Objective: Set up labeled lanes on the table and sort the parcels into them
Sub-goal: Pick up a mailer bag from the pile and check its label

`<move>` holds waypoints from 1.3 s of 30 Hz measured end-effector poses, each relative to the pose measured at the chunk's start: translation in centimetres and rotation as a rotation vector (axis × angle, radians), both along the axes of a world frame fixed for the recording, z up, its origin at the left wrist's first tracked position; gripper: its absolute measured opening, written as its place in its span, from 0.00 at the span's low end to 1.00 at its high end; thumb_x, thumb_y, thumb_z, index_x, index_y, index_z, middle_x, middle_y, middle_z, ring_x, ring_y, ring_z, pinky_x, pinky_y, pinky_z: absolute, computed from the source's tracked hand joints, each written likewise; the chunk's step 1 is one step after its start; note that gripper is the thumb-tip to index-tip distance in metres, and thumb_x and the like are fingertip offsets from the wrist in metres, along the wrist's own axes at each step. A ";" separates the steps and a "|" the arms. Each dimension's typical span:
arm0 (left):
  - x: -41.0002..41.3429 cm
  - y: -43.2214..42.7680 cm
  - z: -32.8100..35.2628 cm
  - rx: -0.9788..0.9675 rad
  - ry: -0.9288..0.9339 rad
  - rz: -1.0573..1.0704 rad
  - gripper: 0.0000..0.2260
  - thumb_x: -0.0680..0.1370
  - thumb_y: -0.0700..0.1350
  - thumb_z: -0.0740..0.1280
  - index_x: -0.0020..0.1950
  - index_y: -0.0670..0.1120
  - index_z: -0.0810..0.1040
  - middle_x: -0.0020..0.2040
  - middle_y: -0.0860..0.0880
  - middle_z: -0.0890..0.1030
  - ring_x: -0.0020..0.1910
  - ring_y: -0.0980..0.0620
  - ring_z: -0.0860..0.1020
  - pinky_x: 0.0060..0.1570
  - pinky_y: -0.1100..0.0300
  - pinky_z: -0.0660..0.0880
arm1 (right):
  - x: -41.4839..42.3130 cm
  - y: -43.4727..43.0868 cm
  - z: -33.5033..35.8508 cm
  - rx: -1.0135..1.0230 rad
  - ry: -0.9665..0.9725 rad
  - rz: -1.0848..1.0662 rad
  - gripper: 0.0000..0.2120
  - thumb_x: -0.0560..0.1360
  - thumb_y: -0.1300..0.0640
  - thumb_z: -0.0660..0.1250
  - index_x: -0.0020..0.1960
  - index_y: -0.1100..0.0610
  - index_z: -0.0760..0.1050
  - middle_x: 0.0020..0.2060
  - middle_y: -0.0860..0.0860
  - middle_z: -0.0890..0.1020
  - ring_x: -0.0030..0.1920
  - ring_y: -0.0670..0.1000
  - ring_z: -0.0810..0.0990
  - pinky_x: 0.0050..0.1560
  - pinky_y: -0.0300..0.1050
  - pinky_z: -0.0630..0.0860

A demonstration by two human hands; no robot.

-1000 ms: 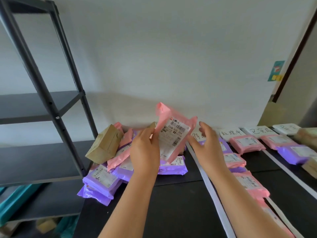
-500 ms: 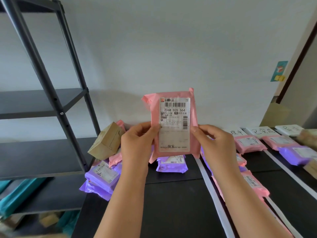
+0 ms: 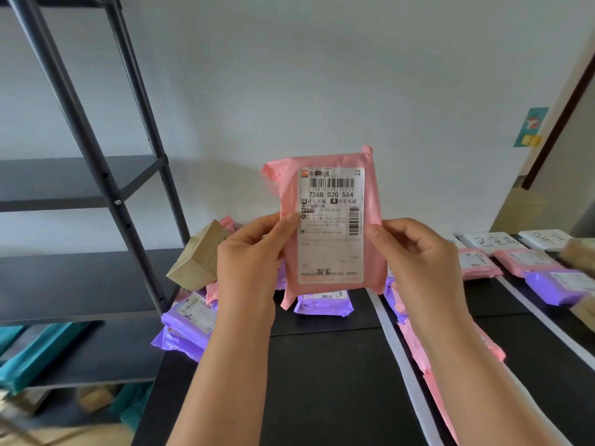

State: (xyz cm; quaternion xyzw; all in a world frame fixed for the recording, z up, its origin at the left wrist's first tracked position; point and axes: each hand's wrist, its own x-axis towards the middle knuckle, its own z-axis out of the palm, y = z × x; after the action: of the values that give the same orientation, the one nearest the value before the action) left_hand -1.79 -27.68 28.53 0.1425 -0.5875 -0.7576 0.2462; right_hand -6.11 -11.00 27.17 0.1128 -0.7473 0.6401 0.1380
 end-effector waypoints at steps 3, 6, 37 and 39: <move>0.5 -0.1 0.0 0.028 0.006 -0.080 0.08 0.74 0.44 0.73 0.49 0.42 0.86 0.46 0.44 0.86 0.50 0.39 0.84 0.59 0.40 0.77 | 0.2 0.1 1.2 -0.064 -0.011 -0.015 0.08 0.76 0.46 0.69 0.48 0.50 0.82 0.42 0.41 0.85 0.43 0.40 0.83 0.37 0.30 0.75; 0.9 0.1 0.0 0.034 0.015 -0.168 0.10 0.73 0.43 0.73 0.48 0.38 0.85 0.41 0.47 0.85 0.43 0.43 0.84 0.57 0.41 0.79 | 0.4 0.4 2.1 -0.094 -0.007 -0.053 0.11 0.76 0.44 0.69 0.46 0.51 0.82 0.39 0.42 0.85 0.39 0.41 0.83 0.35 0.32 0.73; -0.5 -0.8 -0.3 0.091 -0.055 0.002 0.07 0.74 0.45 0.74 0.44 0.42 0.86 0.44 0.42 0.86 0.42 0.43 0.83 0.48 0.49 0.79 | 0.7 -0.2 1.5 0.032 -0.100 0.019 0.18 0.74 0.43 0.71 0.39 0.58 0.81 0.39 0.59 0.82 0.35 0.57 0.77 0.37 0.46 0.71; -0.5 -0.9 -0.3 0.088 -0.050 -0.002 0.07 0.74 0.45 0.74 0.45 0.42 0.86 0.44 0.42 0.86 0.42 0.44 0.83 0.46 0.50 0.79 | 0.7 -0.2 1.4 0.036 -0.096 0.024 0.17 0.74 0.43 0.71 0.39 0.57 0.81 0.37 0.57 0.83 0.35 0.53 0.77 0.38 0.46 0.71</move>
State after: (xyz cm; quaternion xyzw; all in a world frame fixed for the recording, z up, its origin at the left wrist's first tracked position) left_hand -2.32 -28.54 28.22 0.1713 -0.5596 -0.7793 0.2241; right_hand -5.42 -11.23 28.57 0.0934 -0.7630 0.6330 0.0921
